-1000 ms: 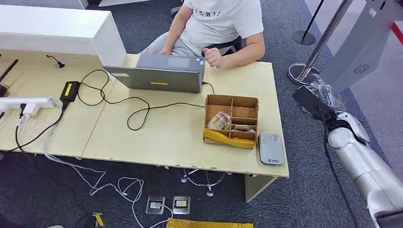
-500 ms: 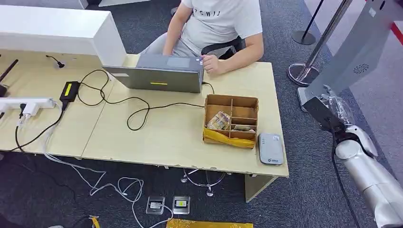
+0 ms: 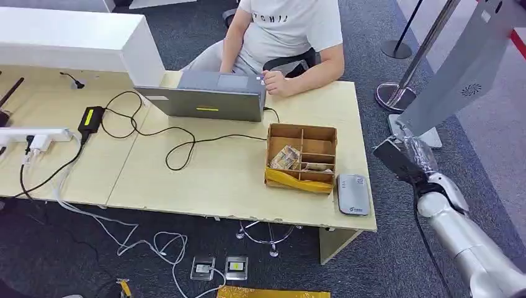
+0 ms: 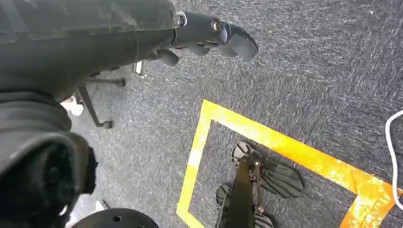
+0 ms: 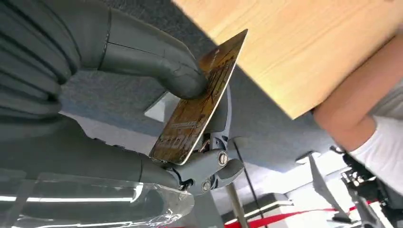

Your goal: Pass the card to the sensor for recognition and then transmit it.

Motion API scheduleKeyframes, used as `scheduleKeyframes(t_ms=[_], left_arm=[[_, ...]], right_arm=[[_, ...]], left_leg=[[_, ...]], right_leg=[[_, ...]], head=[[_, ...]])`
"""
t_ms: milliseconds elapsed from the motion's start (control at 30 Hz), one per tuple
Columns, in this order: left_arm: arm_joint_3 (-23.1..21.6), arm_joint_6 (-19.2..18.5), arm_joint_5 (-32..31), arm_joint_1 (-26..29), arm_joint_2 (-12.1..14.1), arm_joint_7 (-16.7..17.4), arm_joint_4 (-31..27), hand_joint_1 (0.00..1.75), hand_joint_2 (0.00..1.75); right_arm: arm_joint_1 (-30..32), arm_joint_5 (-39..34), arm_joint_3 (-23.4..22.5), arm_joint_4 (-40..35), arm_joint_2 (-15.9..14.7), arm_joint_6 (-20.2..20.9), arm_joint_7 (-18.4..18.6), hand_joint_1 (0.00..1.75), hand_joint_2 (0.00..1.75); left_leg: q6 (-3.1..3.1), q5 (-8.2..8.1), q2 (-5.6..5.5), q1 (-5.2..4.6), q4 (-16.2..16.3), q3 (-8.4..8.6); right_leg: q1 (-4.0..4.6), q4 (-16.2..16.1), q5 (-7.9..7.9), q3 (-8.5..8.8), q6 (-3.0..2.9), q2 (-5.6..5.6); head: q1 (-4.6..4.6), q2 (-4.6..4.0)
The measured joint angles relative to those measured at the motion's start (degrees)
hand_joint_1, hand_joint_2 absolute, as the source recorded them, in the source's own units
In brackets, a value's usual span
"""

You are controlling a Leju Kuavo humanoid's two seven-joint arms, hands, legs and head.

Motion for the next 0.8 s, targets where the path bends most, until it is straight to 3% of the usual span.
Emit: scheduleKeyframes(t_ms=[233,333,800], left_arm=[[-0.57,0.48,0.68,-0.05,0.00,0.35,0.00,0.00,0.00],[-0.85,0.68,1.22,-0.04,0.02,0.50,0.00,0.00,0.00],[-0.92,1.09,2.36,0.23,0.04,0.92,0.00,0.00,0.00]], right_arm=[[0.27,-0.59,0.88,1.47,2.52,0.09,-1.49,1.75,1.75],[0.84,-1.01,1.42,1.33,3.28,0.04,-0.44,1.75,1.75],[1.89,-3.30,2.84,1.20,4.11,0.07,0.22,1.75,1.75]], left_leg=[[0.00,0.00,0.01,0.00,0.00,-0.01],[0.00,0.00,0.00,0.00,0.00,-0.01],[0.00,0.00,0.01,0.00,0.00,0.00]], right_leg=[[0.00,0.00,0.00,0.00,0.00,0.01],[0.00,0.00,0.00,0.00,0.00,-0.01],[0.00,0.00,0.00,-0.01,0.00,0.01]], head=[[0.00,0.02],[0.00,0.02],[0.00,0.02]])
